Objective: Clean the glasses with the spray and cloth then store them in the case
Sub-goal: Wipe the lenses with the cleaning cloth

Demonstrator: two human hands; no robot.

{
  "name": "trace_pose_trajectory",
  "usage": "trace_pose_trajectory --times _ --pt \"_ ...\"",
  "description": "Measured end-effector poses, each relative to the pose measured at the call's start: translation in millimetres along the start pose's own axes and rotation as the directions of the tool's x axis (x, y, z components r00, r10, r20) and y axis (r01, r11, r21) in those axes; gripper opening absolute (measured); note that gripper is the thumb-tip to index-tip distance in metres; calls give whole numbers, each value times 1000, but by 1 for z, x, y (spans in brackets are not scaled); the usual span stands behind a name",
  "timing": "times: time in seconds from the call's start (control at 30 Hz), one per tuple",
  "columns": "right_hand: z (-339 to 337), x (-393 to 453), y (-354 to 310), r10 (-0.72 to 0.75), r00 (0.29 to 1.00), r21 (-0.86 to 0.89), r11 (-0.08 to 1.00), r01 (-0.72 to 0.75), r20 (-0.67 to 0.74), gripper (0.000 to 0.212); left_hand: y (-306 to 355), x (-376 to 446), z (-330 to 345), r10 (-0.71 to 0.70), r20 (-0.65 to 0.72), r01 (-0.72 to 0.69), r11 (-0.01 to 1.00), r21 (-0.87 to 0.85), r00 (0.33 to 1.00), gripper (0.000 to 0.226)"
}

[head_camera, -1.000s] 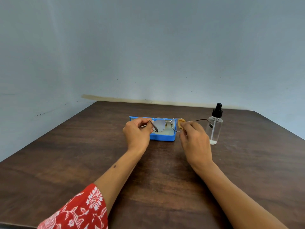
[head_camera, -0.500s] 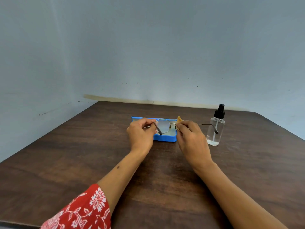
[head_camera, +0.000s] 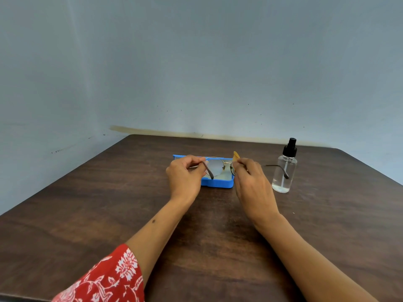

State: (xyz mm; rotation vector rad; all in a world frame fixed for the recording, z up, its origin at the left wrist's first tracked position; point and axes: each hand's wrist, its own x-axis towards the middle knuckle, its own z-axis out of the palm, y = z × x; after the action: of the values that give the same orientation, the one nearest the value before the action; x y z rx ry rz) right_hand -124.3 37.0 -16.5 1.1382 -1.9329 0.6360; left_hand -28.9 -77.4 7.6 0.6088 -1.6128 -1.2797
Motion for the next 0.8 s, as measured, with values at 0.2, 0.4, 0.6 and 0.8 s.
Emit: trace_pose_trajectory --times 0.2,0.4,0.6,0.8 --pt "0 0 0 28 999 -51 998 -26 38 34 1 1 -2 17 -42 -17 1000 7 999 10" --pt "1 -1 5 91 996 -71 993 -91 2 29 4 4 -7 2 -61 -4 1000 -27 998 16" --pt "-7 1 1 21 993 38 999 -16 -120 15 6 4 -7 15 -109 -20 999 -46 994 28" --pt "-13 4 0 5 957 158 987 43 -291 19 4 6 -8 31 -126 -33 999 -13 992 29"
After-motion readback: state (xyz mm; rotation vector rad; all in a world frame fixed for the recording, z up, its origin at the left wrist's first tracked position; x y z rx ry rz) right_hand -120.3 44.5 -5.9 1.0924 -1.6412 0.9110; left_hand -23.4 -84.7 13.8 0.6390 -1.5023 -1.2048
